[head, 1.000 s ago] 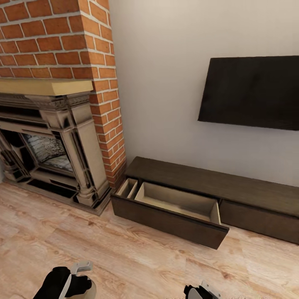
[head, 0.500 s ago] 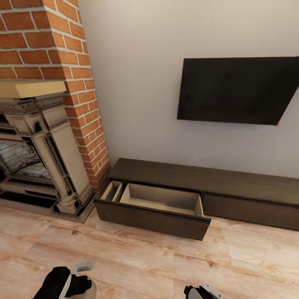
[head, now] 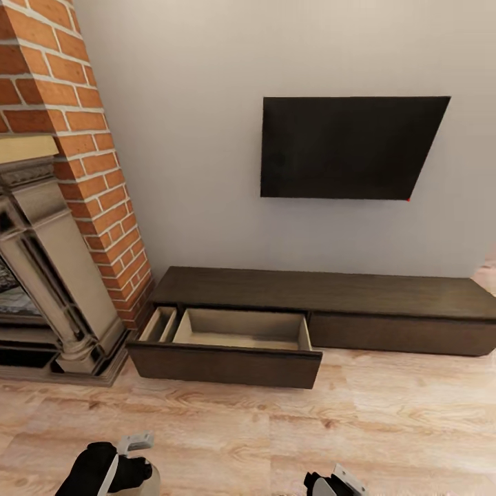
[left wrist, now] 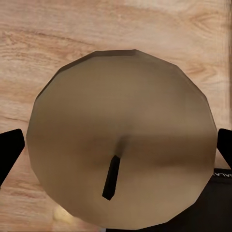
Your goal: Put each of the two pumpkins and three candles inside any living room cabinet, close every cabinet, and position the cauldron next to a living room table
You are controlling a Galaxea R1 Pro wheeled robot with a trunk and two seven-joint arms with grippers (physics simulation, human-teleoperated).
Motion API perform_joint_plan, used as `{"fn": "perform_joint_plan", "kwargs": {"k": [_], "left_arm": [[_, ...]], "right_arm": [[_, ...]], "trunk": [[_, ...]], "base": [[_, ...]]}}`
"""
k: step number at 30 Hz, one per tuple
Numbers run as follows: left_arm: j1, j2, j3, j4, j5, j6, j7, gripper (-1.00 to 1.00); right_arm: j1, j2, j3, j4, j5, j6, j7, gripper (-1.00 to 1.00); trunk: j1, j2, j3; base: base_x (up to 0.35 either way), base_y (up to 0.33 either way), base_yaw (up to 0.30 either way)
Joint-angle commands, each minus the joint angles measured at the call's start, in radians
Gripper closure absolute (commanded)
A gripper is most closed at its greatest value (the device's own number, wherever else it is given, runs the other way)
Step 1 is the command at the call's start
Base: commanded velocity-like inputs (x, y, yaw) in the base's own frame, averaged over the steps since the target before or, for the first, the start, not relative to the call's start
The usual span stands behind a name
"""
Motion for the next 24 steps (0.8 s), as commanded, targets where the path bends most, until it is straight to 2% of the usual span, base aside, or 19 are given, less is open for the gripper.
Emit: {"fn": "perform_joint_plan", "kwargs": {"k": [1,19,24], "left_arm": [[0.0,0.0,0.0,0.0,0.0,0.0,0.0,1.0],[0.0,0.0,0.0,-0.004,0.0,-0.002,-0.006,1.0],[0.0,0.0,0.0,-0.005,0.0,-0.002,-0.004,1.0]], "right_arm": [[0.0,0.0,0.0,0.0,0.0,0.0,0.002,-1.0],[0.0,-0.002,-0.002,0.006,-0.001,0.0,0.026,-1.0],[0.0,-0.002,-0.002,0.006,-0.001,0.0,0.026,-1.0]], "trunk": [[0.0,0.0,0.0],[0.0,0.0,0.0],[-0.019,0.035,0.016]], "base": [[0.0,0.0,-0.281],[0.0,0.0,-0.282],[0.0,0.0,-0.282]]}}
